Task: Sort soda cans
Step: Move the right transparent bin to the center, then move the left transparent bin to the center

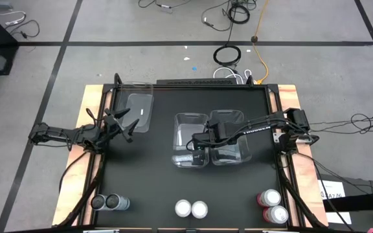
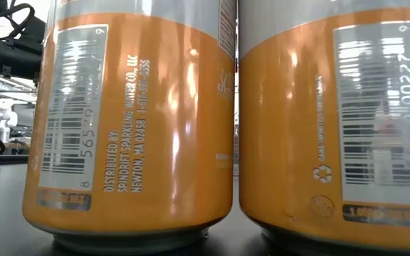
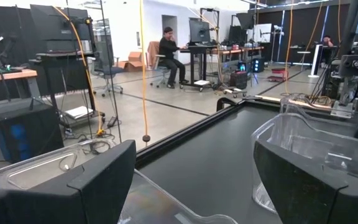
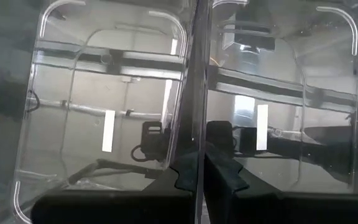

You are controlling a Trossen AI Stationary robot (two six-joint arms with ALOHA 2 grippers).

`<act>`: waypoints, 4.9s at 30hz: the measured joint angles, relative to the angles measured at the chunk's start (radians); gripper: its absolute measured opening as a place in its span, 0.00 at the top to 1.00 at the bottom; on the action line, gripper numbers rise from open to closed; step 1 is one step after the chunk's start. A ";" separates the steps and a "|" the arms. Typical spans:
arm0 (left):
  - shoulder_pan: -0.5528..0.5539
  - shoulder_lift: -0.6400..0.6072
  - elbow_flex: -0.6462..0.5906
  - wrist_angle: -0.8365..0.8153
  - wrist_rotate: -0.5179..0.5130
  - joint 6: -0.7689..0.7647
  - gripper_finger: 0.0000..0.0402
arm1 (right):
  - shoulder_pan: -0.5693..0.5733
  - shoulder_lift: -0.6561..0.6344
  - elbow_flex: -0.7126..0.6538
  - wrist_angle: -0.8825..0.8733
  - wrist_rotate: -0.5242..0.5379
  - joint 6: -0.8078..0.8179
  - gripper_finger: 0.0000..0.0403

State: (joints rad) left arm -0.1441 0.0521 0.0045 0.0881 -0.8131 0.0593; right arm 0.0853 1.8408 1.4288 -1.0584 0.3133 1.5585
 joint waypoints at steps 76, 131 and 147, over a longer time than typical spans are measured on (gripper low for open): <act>0.754 0.748 0.613 -0.835 0.359 -0.553 0.27 | 0.716 -0.071 0.000 -0.046 0.628 0.187 0.67; 0.917 1.026 0.617 -0.856 0.636 -0.667 0.98 | 0.715 -0.071 0.000 -0.050 0.602 0.044 0.67; 0.284 0.936 0.611 -1.071 0.578 -1.402 0.98 | 0.716 -0.071 0.000 -0.098 0.577 0.042 0.67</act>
State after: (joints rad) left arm 0.1394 0.9879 0.6159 -0.9832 -0.2347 -1.3424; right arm 0.8009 1.7695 1.4288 -1.1561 0.8905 1.6004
